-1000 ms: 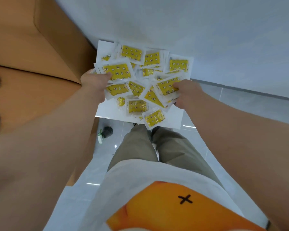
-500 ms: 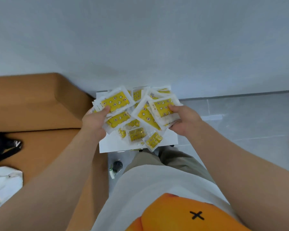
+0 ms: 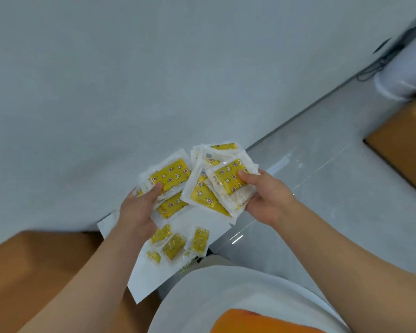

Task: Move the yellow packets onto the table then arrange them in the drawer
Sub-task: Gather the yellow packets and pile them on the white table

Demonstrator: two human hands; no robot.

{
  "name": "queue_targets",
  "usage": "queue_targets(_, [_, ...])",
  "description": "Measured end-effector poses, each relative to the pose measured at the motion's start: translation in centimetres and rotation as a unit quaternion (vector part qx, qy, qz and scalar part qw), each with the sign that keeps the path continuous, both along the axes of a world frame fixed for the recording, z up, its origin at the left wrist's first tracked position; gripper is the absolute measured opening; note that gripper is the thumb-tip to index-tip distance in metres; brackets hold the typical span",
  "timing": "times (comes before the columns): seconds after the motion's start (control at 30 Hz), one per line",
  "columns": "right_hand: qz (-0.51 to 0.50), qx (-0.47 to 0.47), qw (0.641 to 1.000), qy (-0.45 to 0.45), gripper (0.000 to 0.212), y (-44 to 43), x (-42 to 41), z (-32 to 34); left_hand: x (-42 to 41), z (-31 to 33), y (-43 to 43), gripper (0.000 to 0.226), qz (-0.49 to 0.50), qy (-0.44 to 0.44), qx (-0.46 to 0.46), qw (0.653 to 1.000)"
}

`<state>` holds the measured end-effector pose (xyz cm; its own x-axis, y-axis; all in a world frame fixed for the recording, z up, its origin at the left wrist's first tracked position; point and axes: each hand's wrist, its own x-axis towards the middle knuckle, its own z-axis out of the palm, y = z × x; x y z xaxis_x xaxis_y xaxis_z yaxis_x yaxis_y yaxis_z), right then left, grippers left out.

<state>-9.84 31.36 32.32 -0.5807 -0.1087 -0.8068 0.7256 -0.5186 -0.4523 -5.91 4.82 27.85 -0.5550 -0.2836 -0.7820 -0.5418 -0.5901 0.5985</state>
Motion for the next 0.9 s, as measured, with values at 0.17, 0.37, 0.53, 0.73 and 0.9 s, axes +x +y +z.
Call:
queue_targets(0.17, [-0.096,-0.024,0.994,0.043,0.046,7.6,2.8,2.5,-2.1,3.3,8.2,0.049,-0.091,0.034,0.005,0.995])
queue_targets(0.37, [-0.214,-0.030,0.974,0.061,0.044,18.3,9.3,3.9,-1.1,6.3,20.6,0.035,-0.217,0.070,0.003,0.974])
queue_targets(0.53, [-0.323,-0.026,0.944,0.064,0.045,30.0,18.5,3.9,4.0,7.7,34.9,0.034,-0.320,0.073,0.006,0.945])
queue_targets(0.73, [-0.418,-0.017,0.906,0.061,0.048,40.2,27.7,4.0,9.9,7.4,48.5,0.027,-0.420,0.051,0.018,0.906])
queue_targets(0.9, [-0.523,-0.018,0.851,0.052,0.045,47.9,34.9,3.9,13.6,7.5,60.3,0.033,-0.524,0.042,0.000,0.851])
